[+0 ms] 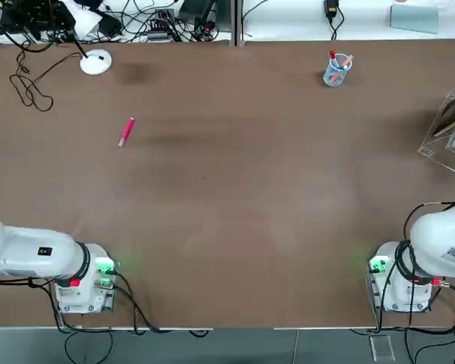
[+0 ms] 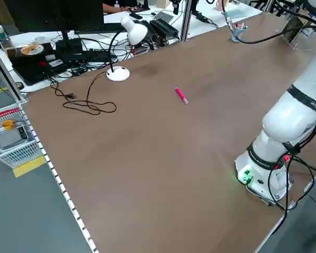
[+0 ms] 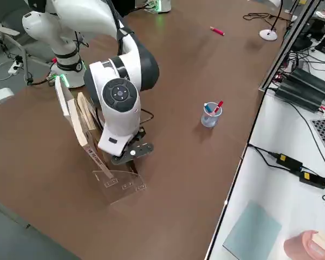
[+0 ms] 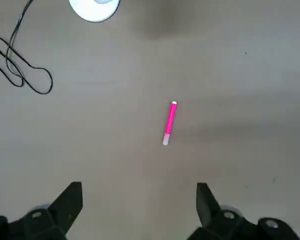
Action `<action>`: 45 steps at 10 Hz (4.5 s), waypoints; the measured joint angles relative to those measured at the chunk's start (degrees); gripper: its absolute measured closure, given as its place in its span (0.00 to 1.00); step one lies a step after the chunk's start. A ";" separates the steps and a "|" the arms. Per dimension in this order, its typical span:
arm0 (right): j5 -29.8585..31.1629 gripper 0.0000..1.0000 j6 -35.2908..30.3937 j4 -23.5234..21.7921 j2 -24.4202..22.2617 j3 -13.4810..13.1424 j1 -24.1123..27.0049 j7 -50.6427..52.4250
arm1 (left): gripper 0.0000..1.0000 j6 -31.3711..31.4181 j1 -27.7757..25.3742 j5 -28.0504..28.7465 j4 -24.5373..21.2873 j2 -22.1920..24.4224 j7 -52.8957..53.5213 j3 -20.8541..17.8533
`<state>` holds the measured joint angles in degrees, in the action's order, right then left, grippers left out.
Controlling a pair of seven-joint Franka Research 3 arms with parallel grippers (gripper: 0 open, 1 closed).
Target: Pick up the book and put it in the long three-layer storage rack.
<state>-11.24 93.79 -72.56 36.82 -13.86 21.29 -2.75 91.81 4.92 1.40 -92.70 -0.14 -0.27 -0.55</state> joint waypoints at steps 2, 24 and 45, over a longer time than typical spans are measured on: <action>0.00 0.34 0.00 0.00 0.04 -0.03 0.00 0.52 | 0.00 0.00 0.00 0.00 0.00 0.00 0.00 0.00; 1.44 0.00 -6.46 4.08 0.25 -0.02 -8.67 10.96 | 0.00 0.05 0.00 0.00 1.66 -0.01 0.59 0.00; 4.68 0.00 1.63 -9.18 -11.31 2.99 -28.74 3.58 | 0.00 0.05 -1.09 -1.81 1.85 -0.46 0.60 -0.18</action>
<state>-6.56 95.43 -81.74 25.52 -10.87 -7.45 0.84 91.86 3.84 -0.41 -90.86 -0.60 0.32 -0.73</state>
